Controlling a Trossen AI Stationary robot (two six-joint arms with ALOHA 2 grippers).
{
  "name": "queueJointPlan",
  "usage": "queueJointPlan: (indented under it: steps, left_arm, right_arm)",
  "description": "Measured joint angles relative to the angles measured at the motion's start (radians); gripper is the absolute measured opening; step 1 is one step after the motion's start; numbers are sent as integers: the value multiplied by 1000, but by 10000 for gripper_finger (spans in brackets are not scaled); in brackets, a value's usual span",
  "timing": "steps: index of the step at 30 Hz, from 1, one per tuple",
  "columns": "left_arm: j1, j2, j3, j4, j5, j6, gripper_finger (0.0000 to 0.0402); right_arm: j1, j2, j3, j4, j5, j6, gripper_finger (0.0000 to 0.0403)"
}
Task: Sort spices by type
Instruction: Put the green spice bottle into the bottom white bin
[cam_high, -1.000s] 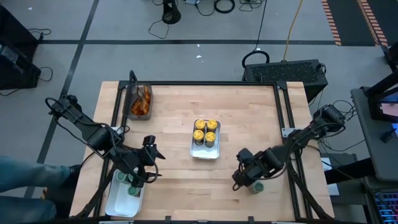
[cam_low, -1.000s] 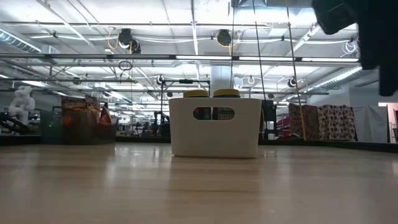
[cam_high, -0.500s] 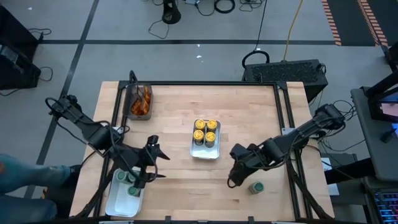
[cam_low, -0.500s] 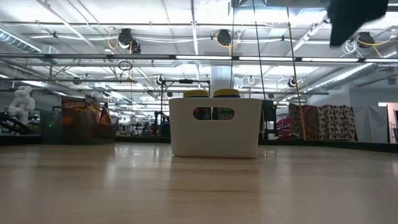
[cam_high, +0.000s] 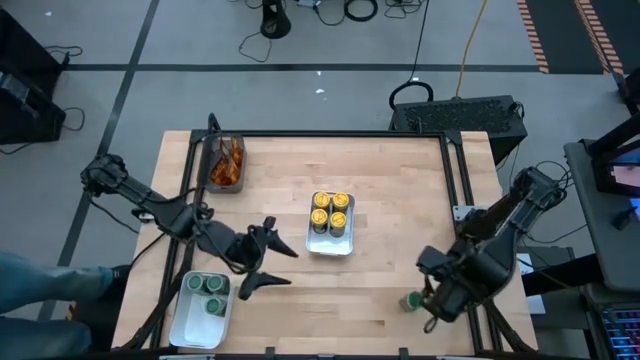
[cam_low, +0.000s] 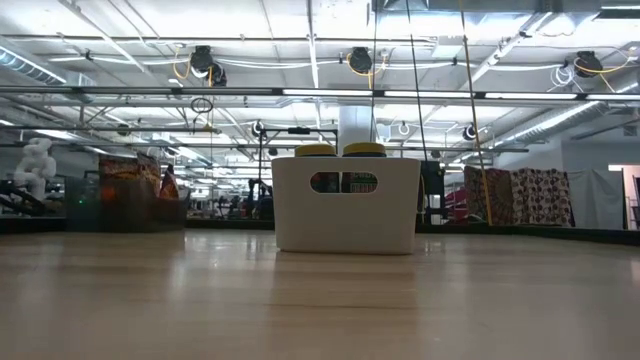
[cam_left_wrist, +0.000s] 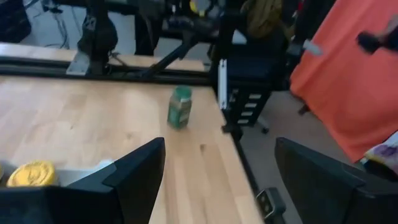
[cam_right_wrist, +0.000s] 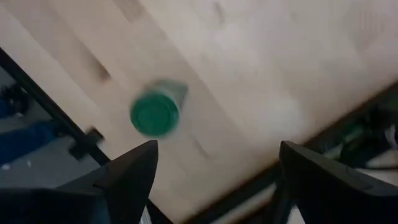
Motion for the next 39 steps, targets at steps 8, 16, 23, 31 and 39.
queueJointPlan:
  steps: [8, 16, 23, 31, 39]
  left_arm:
    - [78, 3, 0, 22, 67, 26, 306]
    - [102, 8, 0, 26, 91, -4, 306]
    - [102, 8, 0, 24, 95, -26, 306]
    - [111, 9, 0, 21, 90, -6, 306]
    - [118, 85, 1, 45, 82, 8, 306]
  right_arm:
    - [108, 1, -197, 150, -111, 27, 291]
    - [147, 1, -434, 477, -149, 33, 215]
    - [145, 2, -503, 604, -130, -20, 115]
    - [147, 16, -503, 695, -34, -153, 7]
    - [123, 58, -503, 736, 83, -229, 2]
